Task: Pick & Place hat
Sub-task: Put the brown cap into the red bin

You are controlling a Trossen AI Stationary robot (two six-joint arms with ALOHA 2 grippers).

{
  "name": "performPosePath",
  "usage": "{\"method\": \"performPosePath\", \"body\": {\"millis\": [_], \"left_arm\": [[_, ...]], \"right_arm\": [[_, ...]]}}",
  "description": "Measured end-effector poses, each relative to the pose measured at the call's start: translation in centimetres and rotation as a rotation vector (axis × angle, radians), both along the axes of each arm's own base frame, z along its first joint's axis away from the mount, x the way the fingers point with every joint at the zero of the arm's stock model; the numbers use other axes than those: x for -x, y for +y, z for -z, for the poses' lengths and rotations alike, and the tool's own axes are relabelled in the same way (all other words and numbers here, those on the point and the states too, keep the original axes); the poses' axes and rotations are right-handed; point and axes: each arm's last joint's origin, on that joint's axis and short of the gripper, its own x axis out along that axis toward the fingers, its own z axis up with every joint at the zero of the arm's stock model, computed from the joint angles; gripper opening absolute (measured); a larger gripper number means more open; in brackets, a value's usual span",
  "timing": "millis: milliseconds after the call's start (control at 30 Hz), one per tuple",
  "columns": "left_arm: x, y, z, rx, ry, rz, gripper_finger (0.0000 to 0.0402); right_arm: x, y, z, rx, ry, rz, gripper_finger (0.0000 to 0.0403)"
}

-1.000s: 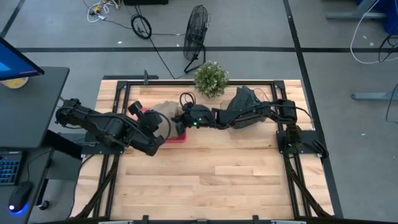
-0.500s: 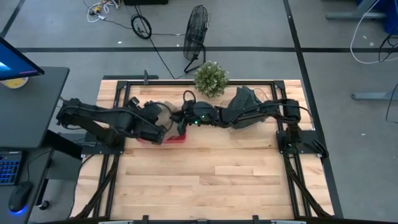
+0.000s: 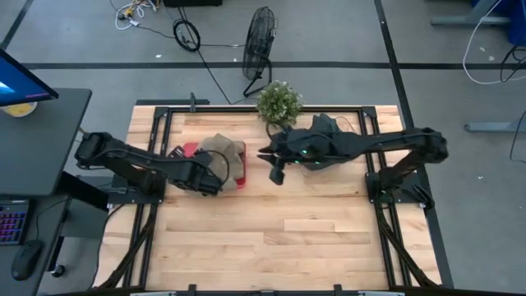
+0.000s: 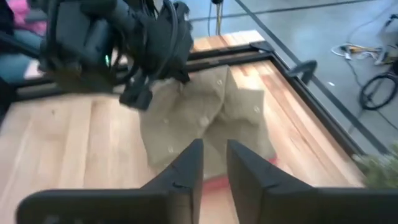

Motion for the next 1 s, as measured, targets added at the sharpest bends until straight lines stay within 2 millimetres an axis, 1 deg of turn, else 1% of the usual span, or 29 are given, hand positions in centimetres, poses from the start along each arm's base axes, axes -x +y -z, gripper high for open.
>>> {"method": "performPosePath", "body": {"millis": [67,100,300,367,467,533,600,800,900,1000], "left_arm": [[0.1,-0.1,-0.2,-0.015,-0.025,-0.029,0.0003],[0.1,-0.1,-0.6,-0.015,-0.048,-0.048,0.0003],[-0.1,-0.8,-4.5,0.036,-0.225,-0.065,0.0008],[0.2,-0.8,-5.3,0.055,-0.238,-0.056,0.0022],[0.2,-0.8,-5.7,0.12,-0.244,-0.074,0.0057],[0.3,-0.7,-5.6,0.169,-0.235,-0.097,0.0086],[0.2,-0.7,-5.4,0.177,-0.242,-0.113,0.0116],[0.5,-0.6,-3.0,0.178,-0.287,-0.24,0.0195],[0.9,-0.5,-1.6,0.155,-0.293,-0.288,0.0218],[1.0,-0.4,-0.3,0.139,-0.287,-0.275,0.0219]], "right_arm": [[0.9,0.6,-0.3,0.018,0.031,0.01,0.0068],[1.1,0.7,-0.3,0.026,0.045,0.016,0.0063],[1.4,1.3,0.3,0.042,0.108,0.04,0.0044],[1.4,1.3,0.5,0.039,0.123,0.043,0.0043],[1.4,1.3,0.4,0.034,0.117,0.048,0.0043],[1.4,1.3,0.4,0.037,0.12,0.046,0.0043],[1.4,1.3,0.5,0.045,0.13,0.042,0.0043],[1.6,1.3,0.7,0.044,0.158,0.043,0.0043],[1.6,1.3,0.8,0.045,0.164,0.043,0.0043],[1.6,1.3,0.8,0.045,0.167,0.042,0.0043]]}}
